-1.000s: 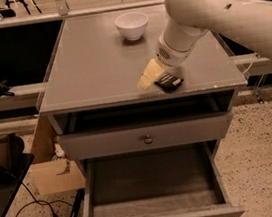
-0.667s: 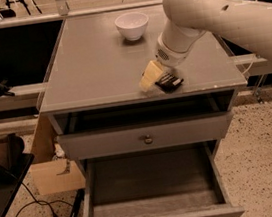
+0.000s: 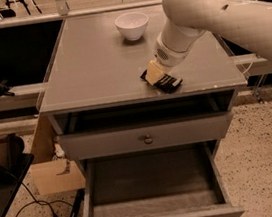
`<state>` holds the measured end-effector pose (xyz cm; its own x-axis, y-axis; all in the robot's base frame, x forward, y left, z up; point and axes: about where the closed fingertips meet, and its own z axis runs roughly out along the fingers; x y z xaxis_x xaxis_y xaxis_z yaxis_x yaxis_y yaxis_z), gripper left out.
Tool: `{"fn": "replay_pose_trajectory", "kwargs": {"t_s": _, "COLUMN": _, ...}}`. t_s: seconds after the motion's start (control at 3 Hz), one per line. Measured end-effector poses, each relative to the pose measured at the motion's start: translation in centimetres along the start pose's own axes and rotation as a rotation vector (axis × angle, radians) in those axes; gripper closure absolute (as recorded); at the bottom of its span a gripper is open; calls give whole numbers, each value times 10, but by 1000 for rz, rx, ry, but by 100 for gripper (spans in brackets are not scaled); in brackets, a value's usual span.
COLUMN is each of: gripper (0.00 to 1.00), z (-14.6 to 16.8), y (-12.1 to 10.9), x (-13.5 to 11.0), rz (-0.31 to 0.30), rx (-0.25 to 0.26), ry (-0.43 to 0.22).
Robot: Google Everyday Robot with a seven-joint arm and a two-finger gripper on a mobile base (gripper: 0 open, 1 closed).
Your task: Place rxbar chocolate into middle drawer
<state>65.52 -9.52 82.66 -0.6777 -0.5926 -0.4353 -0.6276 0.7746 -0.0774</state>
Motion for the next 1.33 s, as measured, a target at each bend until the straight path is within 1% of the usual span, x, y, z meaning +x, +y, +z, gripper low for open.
{"fn": "replay_pose_trajectory", "kwargs": {"t_s": 0.33, "gripper": 88, "z": 0, "y": 0, "x": 0, "rz": 0, "rx": 0, "ry": 0}}
{"fn": "replay_pose_trajectory", "kwargs": {"t_s": 0.67, "gripper": 100, "z": 0, "y": 0, "x": 0, "rz": 0, "rx": 0, "ry": 0}}
{"fn": "replay_pose_trajectory", "kwargs": {"t_s": 1.0, "gripper": 100, "z": -16, "y": -7, "x": 1, "rz": -4, "rx": 12, "ry": -18}}
{"fn": "replay_pose_trajectory", "kwargs": {"t_s": 1.33, "gripper": 100, "z": -53, "y": -19, "x": 14, "rz": -4, "rx": 42, "ry": -52}}
